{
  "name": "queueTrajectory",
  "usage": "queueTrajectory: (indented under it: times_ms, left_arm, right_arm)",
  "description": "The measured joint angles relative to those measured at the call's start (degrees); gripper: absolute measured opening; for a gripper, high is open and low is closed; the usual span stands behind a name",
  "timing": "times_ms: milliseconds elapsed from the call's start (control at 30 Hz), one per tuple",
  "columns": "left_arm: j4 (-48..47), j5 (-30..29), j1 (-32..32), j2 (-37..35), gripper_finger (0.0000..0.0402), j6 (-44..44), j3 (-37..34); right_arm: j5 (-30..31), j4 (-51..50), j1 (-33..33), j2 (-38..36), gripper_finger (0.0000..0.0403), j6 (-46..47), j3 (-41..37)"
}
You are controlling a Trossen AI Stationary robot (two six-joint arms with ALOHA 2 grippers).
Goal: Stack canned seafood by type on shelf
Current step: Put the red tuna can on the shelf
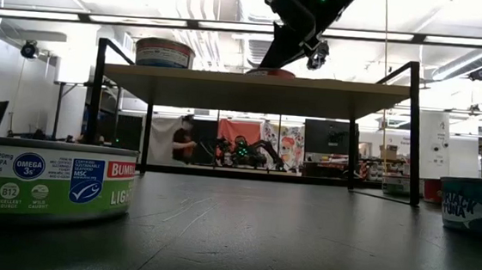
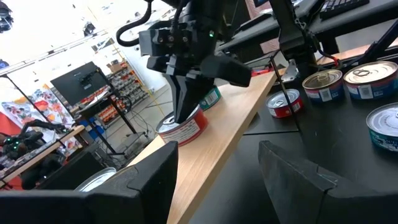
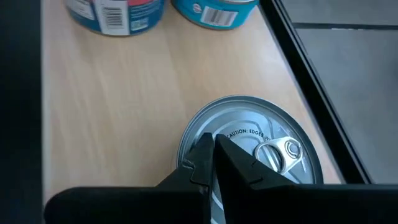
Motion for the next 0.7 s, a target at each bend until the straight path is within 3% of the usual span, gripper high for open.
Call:
queueTrajectory:
  times_ms: [700]
  left_arm:
    - [-1.2, 0.0, 0.01, 0.0, 0.0207, 0.0, 0.0]
  right_arm:
    - [0.02, 0.09, -3.81, 0.01, 0.0009, -0.99, -0.04]
